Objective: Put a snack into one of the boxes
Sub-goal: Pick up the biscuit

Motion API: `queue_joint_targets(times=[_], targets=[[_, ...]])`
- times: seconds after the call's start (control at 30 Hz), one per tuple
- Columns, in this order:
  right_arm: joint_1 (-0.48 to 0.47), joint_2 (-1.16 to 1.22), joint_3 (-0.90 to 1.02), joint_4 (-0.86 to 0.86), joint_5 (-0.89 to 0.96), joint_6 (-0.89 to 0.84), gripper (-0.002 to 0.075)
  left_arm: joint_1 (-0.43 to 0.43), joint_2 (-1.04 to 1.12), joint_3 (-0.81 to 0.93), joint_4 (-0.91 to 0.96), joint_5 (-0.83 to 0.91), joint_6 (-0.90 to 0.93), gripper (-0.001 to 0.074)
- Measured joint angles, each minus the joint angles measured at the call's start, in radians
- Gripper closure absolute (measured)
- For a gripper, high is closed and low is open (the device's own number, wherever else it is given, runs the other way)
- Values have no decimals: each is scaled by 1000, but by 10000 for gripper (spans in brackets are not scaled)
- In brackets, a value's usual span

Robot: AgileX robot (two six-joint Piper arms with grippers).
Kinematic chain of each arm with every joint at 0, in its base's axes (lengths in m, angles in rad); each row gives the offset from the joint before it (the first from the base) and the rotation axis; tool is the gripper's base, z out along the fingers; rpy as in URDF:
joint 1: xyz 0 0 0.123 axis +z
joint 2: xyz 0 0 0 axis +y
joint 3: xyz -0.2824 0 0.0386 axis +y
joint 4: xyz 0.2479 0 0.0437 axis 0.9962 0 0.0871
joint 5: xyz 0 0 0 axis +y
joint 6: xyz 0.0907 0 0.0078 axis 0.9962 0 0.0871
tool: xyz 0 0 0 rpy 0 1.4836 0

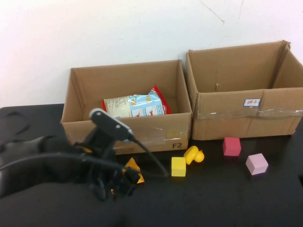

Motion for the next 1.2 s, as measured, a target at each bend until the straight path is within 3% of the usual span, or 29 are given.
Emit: queue_joint_targets(times=[0.3,0.57,0.67,0.93,1.2], targets=[[0,-228,87,88,118,0,342,-4,312,-162,43,-26,0,105],[0,-347,87,95,168,-2,343,-4,447,-221,68,-75,2,118],[0,-358,87,97,178,-4,343,-4,457,-223,86,-87,4,195],[0,-359,89,97,179,-7,343,-4,457,-242,92,-7,4,617],[0,-359,89,97,179,-9,344,-4,398,-247,92,122,-35,640]])
